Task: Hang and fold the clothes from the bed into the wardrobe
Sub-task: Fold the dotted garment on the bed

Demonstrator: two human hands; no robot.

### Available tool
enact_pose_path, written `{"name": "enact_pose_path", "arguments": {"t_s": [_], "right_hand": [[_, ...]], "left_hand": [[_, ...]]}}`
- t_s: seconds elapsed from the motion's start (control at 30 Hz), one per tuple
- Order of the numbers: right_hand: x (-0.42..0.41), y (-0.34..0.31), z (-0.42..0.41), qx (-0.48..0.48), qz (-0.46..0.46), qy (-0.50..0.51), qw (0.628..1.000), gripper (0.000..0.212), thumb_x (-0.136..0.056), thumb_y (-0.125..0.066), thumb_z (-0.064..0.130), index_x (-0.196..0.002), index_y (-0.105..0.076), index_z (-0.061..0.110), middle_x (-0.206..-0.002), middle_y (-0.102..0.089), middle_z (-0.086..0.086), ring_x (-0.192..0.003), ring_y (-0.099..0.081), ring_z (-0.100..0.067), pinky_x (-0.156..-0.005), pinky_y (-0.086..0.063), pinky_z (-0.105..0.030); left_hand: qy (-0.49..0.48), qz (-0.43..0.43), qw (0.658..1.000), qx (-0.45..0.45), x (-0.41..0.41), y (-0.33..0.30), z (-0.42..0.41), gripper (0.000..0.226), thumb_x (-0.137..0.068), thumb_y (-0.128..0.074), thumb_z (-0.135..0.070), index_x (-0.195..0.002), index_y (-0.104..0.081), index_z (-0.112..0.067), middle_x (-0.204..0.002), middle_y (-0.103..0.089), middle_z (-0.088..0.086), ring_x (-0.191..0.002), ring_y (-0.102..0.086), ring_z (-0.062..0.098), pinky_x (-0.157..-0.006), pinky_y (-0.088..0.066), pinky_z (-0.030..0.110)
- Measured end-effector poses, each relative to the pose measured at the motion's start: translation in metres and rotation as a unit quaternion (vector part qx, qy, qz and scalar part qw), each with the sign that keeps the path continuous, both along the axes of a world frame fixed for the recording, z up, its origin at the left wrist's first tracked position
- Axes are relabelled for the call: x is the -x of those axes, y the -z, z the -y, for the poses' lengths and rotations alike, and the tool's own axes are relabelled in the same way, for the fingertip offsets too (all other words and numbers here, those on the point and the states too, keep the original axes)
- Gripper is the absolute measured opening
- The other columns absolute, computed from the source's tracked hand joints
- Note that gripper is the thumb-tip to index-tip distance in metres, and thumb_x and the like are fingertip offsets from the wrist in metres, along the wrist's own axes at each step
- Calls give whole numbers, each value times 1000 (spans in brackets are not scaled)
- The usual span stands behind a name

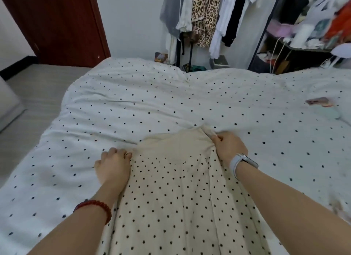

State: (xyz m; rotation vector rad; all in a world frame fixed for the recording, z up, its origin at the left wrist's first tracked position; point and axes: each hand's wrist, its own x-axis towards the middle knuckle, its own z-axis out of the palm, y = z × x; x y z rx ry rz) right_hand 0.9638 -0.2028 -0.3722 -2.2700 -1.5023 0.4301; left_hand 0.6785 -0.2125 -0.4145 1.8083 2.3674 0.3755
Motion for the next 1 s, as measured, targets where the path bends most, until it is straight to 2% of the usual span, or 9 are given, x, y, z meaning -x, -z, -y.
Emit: {"name": "enact_pose_path", "arguments": {"t_s": [0.1,0.17,0.3,0.47,0.53,0.63,0.73,0.87,1.0], "right_hand": [[-2,7,-1,-56,-76,8,996,26,-95,-41,35,-103,-64,27,-104,-64,-2,-92,-58,-23,-77,-48,-33],[5,4,13,-97,-30,-3,995,32,-96,-38,30,-121,-56,25,-124,-54,-8,-112,-51,-27,-93,-44,-40],[49,-2,97,-196,59,-174,963,45,-91,-33,28,-130,-50,15,-130,-53,-13,-120,-48,-31,-102,-37,-54],[88,30,208,-115,169,-365,908,43,-96,-27,39,-134,-43,26,-141,-47,-4,-133,-39,-28,-108,-18,-52],[84,34,228,-86,203,-364,905,48,-98,-18,39,-135,-45,26,-143,-45,-4,-132,-40,-30,-106,-18,-52],[87,29,265,-42,222,-295,928,45,-93,-28,33,-130,-52,23,-139,-49,-6,-128,-46,-33,-107,-26,-55],[110,16,315,-31,182,-257,949,44,-88,-32,28,-120,-60,18,-133,-54,-10,-123,-50,-36,-98,-37,-58],[148,12,408,-2,45,-233,972,40,-89,-36,29,-118,-61,15,-128,-57,-9,-118,-54,-29,-96,-46,-46],[179,-3,501,119,-158,-119,973,54,-97,-41,35,-145,-23,21,-137,-34,4,-127,-35,-13,-102,-33,-19]], "left_hand": [[3,66,998,24,-6,-3,-5,34,-95,-42,-24,-128,-50,-19,-126,-50,10,-118,-43,29,-95,-34,42],[-5,122,993,-3,-8,-11,1,48,-92,-45,-20,-139,-37,-21,-138,-41,11,-126,-37,31,-103,-29,47],[116,43,988,-91,-6,-14,70,49,-94,-36,-32,-140,-40,-19,-146,-38,11,-134,-31,31,-108,-22,54],[234,-56,971,-13,7,2,161,56,-96,-17,-47,-140,-42,-22,-147,-39,7,-137,-26,27,-107,-23,59],[196,-19,980,23,20,-2,183,57,-95,-18,-47,-143,-37,-23,-150,-33,8,-140,-25,30,-110,-18,57],[178,7,982,63,34,-10,243,58,-91,-21,-42,-140,-42,-20,-149,-34,15,-137,-30,34,-108,-25,55],[154,100,981,58,39,-27,303,49,-89,-38,-31,-133,-49,-13,-145,-36,17,-129,-38,36,-99,-38,48],[38,329,936,121,45,-36,378,66,-86,-58,-9,-144,-26,-15,-142,-35,8,-125,-39,20,-101,-36,32],[-79,405,885,215,61,-49,441,63,-86,-64,-18,-139,-30,-18,-125,-51,3,-109,-56,25,-86,-45,34]]}}
